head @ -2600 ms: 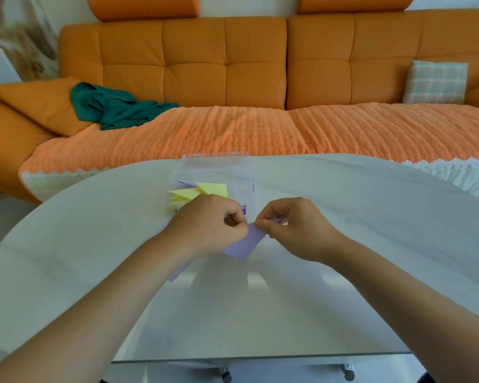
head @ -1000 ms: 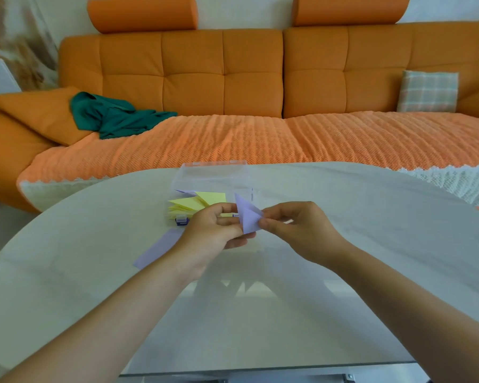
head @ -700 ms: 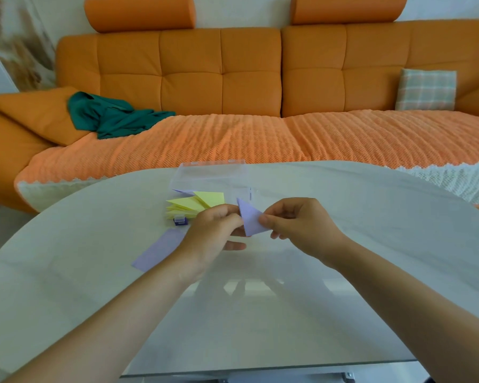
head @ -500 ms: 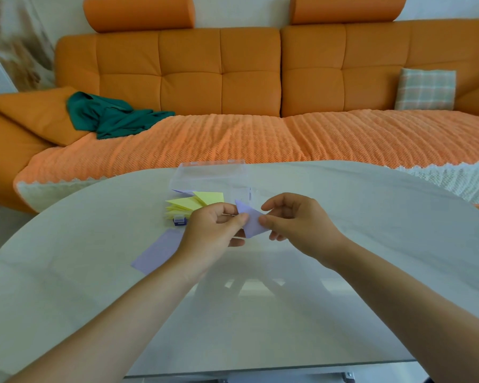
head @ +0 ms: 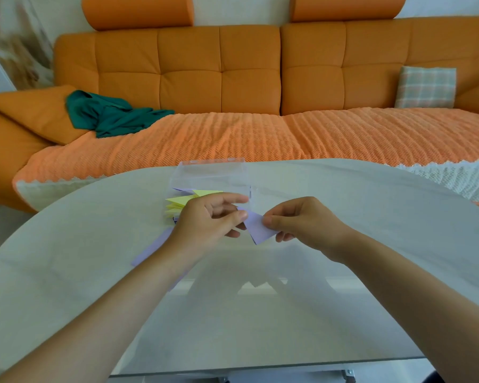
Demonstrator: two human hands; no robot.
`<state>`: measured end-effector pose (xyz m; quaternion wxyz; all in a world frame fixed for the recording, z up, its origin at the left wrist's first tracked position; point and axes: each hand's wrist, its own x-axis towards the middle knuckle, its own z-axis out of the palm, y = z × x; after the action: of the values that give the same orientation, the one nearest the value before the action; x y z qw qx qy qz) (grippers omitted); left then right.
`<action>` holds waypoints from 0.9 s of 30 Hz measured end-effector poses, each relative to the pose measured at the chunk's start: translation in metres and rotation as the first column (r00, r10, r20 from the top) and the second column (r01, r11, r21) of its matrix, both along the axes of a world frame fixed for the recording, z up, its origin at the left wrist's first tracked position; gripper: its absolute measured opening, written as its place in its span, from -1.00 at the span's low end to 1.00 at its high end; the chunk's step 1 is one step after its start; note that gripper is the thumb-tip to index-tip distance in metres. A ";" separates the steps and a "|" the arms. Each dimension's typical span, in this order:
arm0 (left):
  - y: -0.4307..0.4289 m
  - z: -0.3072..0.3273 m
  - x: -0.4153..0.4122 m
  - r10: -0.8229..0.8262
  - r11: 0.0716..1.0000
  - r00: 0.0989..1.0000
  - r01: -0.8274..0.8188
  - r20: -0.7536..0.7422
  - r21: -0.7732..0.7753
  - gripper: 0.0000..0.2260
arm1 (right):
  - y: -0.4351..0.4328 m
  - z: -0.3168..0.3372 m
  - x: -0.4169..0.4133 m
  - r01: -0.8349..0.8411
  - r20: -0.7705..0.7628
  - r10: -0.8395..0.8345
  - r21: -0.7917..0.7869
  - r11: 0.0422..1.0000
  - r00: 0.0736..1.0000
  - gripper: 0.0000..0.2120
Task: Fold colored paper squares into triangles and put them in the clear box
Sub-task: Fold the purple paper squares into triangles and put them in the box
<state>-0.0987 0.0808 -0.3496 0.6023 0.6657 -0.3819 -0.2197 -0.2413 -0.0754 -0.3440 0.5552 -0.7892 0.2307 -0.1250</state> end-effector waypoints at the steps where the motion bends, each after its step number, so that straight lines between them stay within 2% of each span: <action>1: 0.002 0.002 0.002 -0.010 1.000 1.000 0.010 -0.001 0.003 -0.83 | -0.001 0.001 -0.001 -0.007 -0.003 0.007 0.005 1.000 1.000 -0.90; 9: 0.008 0.004 0.004 -0.062 0.996 0.998 0.061 0.025 0.058 -0.88 | -0.004 0.001 -0.004 -0.079 -0.049 0.080 0.014 0.997 0.996 -0.90; 21: 0.004 -0.011 0.008 -0.093 0.988 0.993 0.082 0.078 0.134 -0.87 | -0.008 -0.003 -0.001 -0.143 -0.142 0.132 -0.073 0.987 0.981 -0.89; 24: 0.002 -0.018 0.006 -0.110 0.963 0.978 0.061 0.176 0.264 -0.89 | -0.006 -0.010 0.001 -0.125 -0.208 0.089 -0.171 0.977 0.974 -0.87; 27: 0.000 -0.025 0.003 -0.167 0.911 0.923 0.010 0.347 0.411 -0.93 | -0.001 -0.018 0.004 -0.193 -0.361 0.036 -0.408 0.893 0.932 -0.89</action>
<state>-0.0954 0.0812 -0.3742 0.3578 0.7862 -0.4666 -0.1899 -0.2368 -0.0765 -0.3618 0.3217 -0.9152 0.2426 -0.0001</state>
